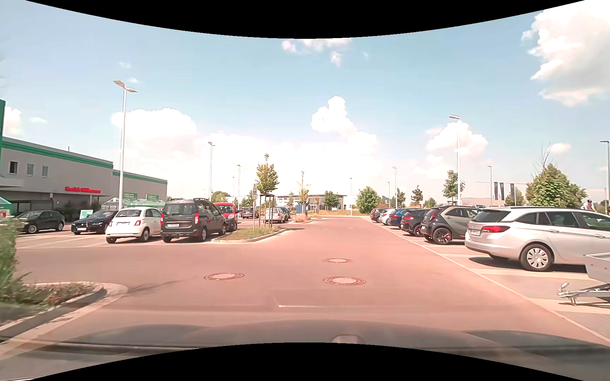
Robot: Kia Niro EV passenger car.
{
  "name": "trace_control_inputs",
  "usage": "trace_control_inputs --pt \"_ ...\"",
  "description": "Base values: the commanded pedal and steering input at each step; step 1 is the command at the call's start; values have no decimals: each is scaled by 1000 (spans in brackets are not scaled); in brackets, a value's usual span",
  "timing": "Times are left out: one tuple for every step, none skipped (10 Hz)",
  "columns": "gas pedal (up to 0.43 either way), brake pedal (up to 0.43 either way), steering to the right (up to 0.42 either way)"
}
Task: Follow the waypoints while adhering to traffic rules and regulations
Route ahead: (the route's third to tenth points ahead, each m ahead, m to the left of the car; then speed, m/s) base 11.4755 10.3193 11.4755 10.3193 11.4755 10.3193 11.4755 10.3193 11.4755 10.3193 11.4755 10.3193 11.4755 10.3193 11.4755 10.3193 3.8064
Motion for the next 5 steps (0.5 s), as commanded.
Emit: trace_control_inputs --pt "59 0 33" --pt "59 0 -25" --pt "59 0 -85" --pt "79 0 -149" --pt "87 0 -198"
